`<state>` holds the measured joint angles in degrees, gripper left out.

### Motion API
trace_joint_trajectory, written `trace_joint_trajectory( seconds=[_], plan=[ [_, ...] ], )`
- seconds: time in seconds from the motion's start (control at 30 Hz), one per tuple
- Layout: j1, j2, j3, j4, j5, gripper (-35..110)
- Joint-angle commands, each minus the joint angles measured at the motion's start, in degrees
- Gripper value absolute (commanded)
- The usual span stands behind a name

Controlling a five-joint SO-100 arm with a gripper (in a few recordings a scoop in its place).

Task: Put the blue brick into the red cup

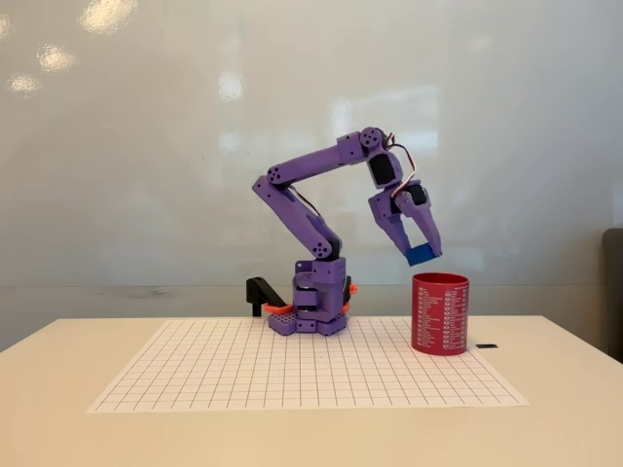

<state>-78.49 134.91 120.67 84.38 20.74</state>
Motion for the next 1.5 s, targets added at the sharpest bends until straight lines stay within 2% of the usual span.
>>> trace_joint_trajectory(
  seconds=[0.0,0.13,0.37,0.7,0.73,0.8,0.87,0.93,1.37,1.4,1.47],
  plan=[
    [-2.5,-2.0,-2.1,-2.3,-0.1,-1],
    [-1.1,-3.4,-3.1,-4.2,-0.4,-1],
    [9.3,-5.5,-5.7,-6.4,-4.7,-1],
    [8.3,-4.0,-6.9,-4.6,-4.0,0],
    [8.1,-4.0,-6.9,-4.1,-3.1,5],
    [7.9,-3.2,-7.0,-3.4,1.1,47],
    [8.2,-2.1,-6.9,-3.1,1.9,58],
    [8.2,-1.8,-7.0,-2.8,2.1,60],
    [8.1,-2.1,-7.2,-3.2,1.1,60],
    [8.0,-2.2,-7.3,-3.3,0.4,54],
    [8.1,-2.5,-8.0,-4.2,-0.6,5]
  ],
)
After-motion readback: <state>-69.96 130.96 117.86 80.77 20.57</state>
